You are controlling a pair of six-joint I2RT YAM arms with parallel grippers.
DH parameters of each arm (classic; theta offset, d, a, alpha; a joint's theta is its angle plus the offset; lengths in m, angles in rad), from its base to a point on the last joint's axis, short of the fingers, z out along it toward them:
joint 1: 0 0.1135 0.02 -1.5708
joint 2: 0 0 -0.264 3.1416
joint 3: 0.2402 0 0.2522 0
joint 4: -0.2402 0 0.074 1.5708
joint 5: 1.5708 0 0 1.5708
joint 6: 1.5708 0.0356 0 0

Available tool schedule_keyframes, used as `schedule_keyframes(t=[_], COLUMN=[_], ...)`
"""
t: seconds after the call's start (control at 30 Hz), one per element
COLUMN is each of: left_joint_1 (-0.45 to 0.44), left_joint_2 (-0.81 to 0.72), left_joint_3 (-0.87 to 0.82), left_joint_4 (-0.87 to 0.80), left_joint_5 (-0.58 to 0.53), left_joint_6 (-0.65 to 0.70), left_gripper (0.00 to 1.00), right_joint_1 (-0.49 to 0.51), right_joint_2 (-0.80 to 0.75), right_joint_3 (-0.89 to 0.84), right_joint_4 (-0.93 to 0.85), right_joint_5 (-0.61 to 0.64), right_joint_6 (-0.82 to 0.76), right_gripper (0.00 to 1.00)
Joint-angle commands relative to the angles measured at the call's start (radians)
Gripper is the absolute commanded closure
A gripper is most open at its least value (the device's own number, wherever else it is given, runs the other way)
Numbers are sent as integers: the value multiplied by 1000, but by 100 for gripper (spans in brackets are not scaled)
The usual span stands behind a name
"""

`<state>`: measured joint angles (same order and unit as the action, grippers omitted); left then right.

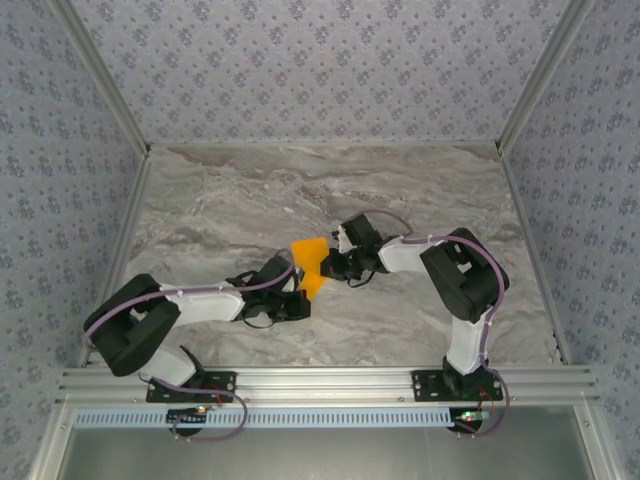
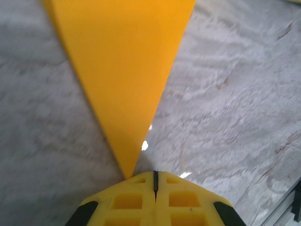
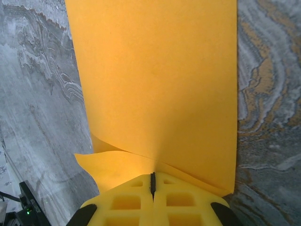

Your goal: Fold a paper plane with a square sheet of paper (pick it up from the middle)

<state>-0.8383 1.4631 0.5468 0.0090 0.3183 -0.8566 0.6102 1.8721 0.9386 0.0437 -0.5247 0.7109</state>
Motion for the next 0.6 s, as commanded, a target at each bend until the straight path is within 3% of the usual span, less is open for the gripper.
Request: schedule_keyframes(t=[0.0, 0.17, 0.43, 0.57], left_joint_1=[-7, 10, 24, 25], left_joint_2=[-64, -70, 78, 131], left_joint_3=[63, 162, 278, 293], left_joint_4=[-111, -112, -153, -181], left_joint_5=[-49, -148, -274, -325], left_joint_6=[20, 50, 67, 52], left_gripper=[99, 96, 96, 98], right_joint_1=[-17, -15, -52, -69], right_joint_2=[28, -51, -176, -182], right_joint_3=[-8, -15, -84, -107], right_joint_4=[-69, -43, -23, -22], right_joint_5=[58, 59, 142, 141], right_joint_6=[12, 55, 127, 127], right_gripper=[93, 85, 61, 58])
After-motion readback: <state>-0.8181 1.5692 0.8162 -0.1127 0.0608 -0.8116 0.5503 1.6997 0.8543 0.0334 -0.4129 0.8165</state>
